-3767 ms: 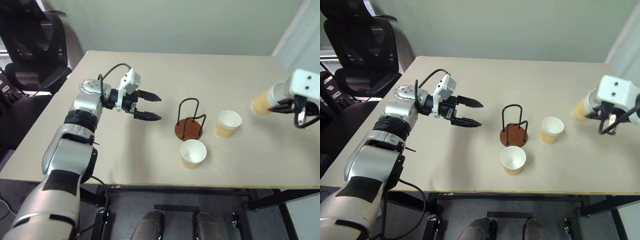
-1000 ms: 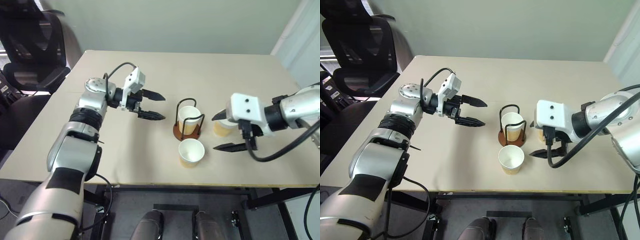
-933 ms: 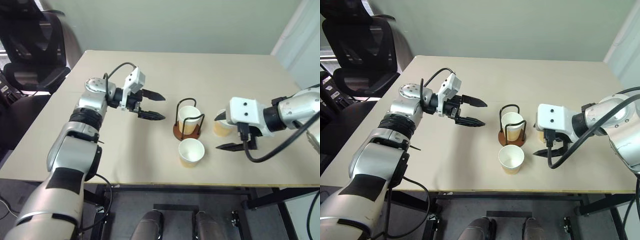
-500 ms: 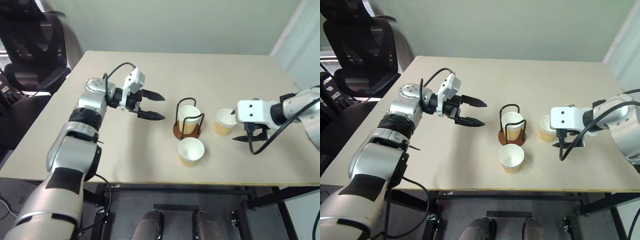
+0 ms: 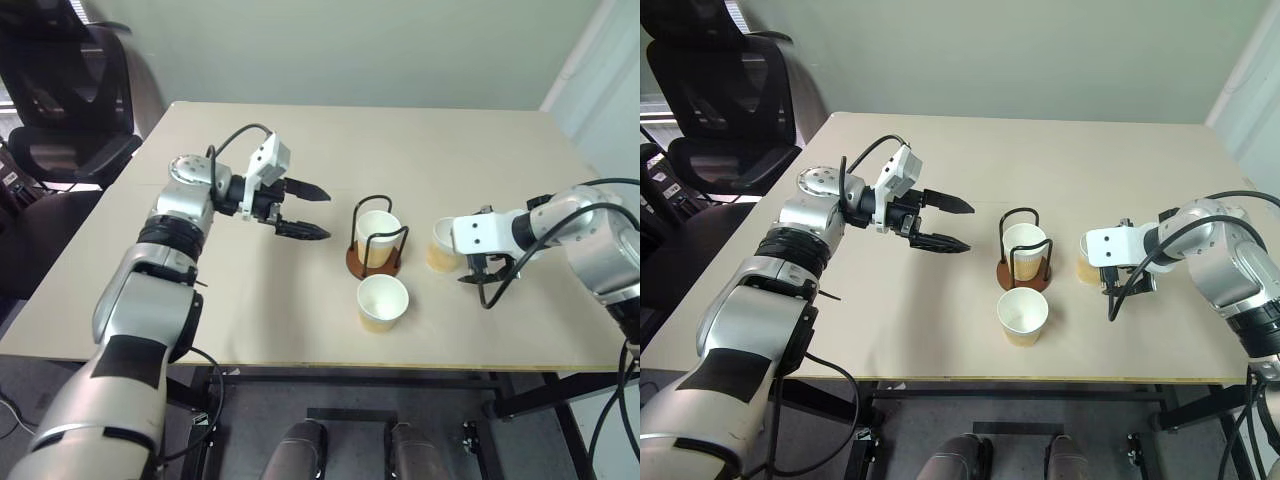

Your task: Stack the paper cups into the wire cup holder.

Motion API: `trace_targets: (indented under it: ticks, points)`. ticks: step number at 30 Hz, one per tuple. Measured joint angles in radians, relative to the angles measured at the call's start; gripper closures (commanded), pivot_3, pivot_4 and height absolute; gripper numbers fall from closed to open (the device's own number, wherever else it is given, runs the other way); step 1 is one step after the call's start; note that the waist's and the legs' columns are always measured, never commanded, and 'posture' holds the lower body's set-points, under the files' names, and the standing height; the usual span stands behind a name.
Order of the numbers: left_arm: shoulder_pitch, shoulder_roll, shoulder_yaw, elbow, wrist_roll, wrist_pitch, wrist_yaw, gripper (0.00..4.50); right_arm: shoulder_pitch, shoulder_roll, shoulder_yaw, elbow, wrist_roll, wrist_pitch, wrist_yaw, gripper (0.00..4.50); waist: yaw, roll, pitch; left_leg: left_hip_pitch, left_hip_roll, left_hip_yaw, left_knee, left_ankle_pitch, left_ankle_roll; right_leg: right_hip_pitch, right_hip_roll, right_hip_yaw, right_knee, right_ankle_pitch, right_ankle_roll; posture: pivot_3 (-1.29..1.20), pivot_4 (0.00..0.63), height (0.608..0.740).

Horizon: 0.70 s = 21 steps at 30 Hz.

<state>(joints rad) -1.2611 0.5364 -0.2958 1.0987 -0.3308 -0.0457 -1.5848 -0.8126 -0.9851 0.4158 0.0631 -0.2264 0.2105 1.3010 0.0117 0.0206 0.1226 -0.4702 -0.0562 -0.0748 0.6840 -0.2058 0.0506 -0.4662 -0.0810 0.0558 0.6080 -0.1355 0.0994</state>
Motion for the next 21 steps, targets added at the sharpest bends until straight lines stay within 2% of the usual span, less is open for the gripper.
trace_targets:
  ticks: [1, 4, 9, 14, 15, 21]
  points:
    - [0.001, 0.0, 0.0, 0.0, -0.001, 0.0, 0.0, 0.0, 0.0, 0.004, 0.0, 0.013, -0.01, -0.011, 0.003, 0.04, 0.0, 0.0, 0.0, 0.0, 0.0, 0.0, 0.0, 0.0, 0.0, 0.0, 0.0, 0.0, 0.0, 0.0, 0.0, 0.0, 0.15, 0.74]
    - [0.005, 0.002, 0.0, -0.002, -0.01, 0.001, 0.0, 0.0, -0.007, 0.019, 0.0, 0.039, -0.029, -0.037, 0.014, 0.64, -0.001, 0.0, 0.0, 0.0, 0.0, 0.0, 0.0, 0.0, 0.0, 0.0, 0.0, 0.0, 0.0, 0.0, 0.0, 0.0, 0.15, 0.74]
    - [0.023, 0.024, -0.05, -0.054, -0.06, 0.005, 0.0, 0.0, -0.017, 0.047, 0.0, 0.049, -0.042, -0.054, 0.04, 2.4, -0.002, 0.0, 0.0, 0.0, 0.0, 0.0, -0.001, 0.0, -0.001, 0.0, 0.0, 0.0, 0.0, 0.0, 0.0, 0.0, 0.15, 0.74]
    - [0.049, 0.111, -0.185, -0.129, -0.137, 0.003, -0.001, 0.0, -0.02, 0.053, 0.0, 0.049, -0.048, -0.058, 0.056, 4.33, -0.003, 0.0, 0.0, 0.0, 0.0, 0.0, -0.001, -0.001, -0.002, 0.0, 0.0, 0.0, 0.0, 0.0, -0.001, 0.0, 0.15, 0.74]
    - [0.051, 0.13, -0.212, -0.144, -0.158, 0.002, -0.001, 0.0, -0.023, 0.056, 0.0, 0.049, -0.052, -0.062, 0.056, 4.46, -0.002, 0.0, 0.0, 0.0, 0.0, 0.0, -0.001, -0.001, -0.002, 0.0, 0.0, 0.0, 0.0, 0.0, -0.002, 0.0, 0.15, 0.74]
    - [0.051, 0.199, -0.315, -0.18, -0.244, -0.019, -0.001, 0.0, -0.031, 0.063, -0.001, 0.049, -0.053, -0.069, 0.064, 4.46, -0.001, 0.0, 0.0, 0.0, 0.0, -0.001, -0.001, -0.001, -0.002, 0.0, 0.0, 0.0, -0.001, 0.0, -0.005, 0.0, 0.15, 0.74]
